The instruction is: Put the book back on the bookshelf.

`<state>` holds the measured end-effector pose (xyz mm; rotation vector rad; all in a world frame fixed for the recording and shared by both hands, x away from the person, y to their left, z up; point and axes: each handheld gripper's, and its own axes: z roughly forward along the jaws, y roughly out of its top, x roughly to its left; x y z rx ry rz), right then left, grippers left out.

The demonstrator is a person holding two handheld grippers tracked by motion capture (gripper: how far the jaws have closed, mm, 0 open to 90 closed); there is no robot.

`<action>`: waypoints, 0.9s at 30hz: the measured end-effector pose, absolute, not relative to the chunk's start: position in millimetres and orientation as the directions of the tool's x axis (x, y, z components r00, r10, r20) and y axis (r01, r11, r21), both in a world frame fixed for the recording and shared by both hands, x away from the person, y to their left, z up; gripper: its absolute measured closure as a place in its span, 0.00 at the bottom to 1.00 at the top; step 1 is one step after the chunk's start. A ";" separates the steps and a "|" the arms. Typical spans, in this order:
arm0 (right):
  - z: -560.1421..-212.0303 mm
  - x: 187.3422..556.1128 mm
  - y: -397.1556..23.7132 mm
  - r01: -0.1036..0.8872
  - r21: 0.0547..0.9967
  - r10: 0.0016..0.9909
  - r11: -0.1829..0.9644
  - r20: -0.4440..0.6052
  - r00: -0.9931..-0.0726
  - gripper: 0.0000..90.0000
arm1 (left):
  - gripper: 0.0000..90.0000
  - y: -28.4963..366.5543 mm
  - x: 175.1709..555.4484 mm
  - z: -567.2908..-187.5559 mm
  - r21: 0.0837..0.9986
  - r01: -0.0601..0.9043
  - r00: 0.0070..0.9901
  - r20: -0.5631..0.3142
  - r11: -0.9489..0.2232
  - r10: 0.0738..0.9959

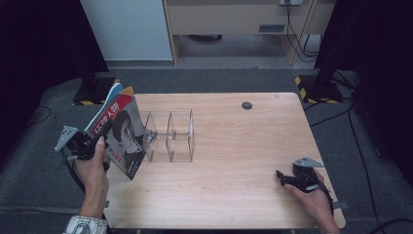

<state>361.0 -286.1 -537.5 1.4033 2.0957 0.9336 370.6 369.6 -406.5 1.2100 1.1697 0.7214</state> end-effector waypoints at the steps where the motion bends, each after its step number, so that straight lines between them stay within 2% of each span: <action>1: -537.5 361.0 -286.2 0.621 0.741 0.924 0.255 0.003 -0.383 0.27 | 0.81 369.0 370.3 -406.5 0.958 0.151 0.292 -0.280 0.245 0.915; 3: -537.5 361.0 -286.1 0.621 0.742 0.924 0.254 0.004 -0.382 0.27 | 0.70 368.0 369.9 -406.7 0.962 0.153 0.291 -0.262 0.225 0.920; 4: -537.5 361.0 -286.1 0.621 0.742 0.924 0.253 0.004 -0.382 0.27 | 0.70 367.7 369.9 -406.9 0.963 0.155 0.291 -0.257 0.219 0.922; 5: -537.5 361.0 -286.2 0.621 0.742 0.924 0.255 0.003 -0.383 0.27 | 0.63 367.6 369.3 -407.4 0.965 0.155 0.286 -0.248 0.211 0.926; 9: -537.5 360.9 -285.9 0.622 0.741 0.925 0.252 0.004 -0.380 0.27 | 0.55 367.7 367.9 -407.6 0.970 0.143 0.284 -0.228 0.194 0.931; 11: -537.5 360.9 -285.9 0.622 0.742 0.925 0.252 0.005 -0.381 0.27 | 0.45 367.9 367.3 -407.7 0.972 0.137 0.283 -0.224 0.192 0.933; 12: -537.5 360.9 -285.9 0.622 0.742 0.925 0.252 0.005 -0.381 0.27 | 0.45 367.8 367.1 -407.8 0.971 0.134 0.282 -0.228 0.197 0.932; 13: -537.4 360.9 -286.0 0.622 0.741 0.925 0.253 0.004 -0.381 0.27 | 0.39 367.6 366.9 -408.1 0.971 0.127 0.287 -0.231 0.203 0.930; 21: -537.5 360.9 -286.0 0.622 0.741 0.924 0.254 0.004 -0.381 0.27 | 0.29 363.0 366.1 -407.7 0.979 0.134 0.281 -0.184 0.152 0.942; 27: -537.5 360.9 -285.9 0.622 0.741 0.925 0.253 0.004 -0.381 0.27 | 0.14 358.1 365.6 -407.2 0.980 0.151 0.278 -0.171 0.133 0.945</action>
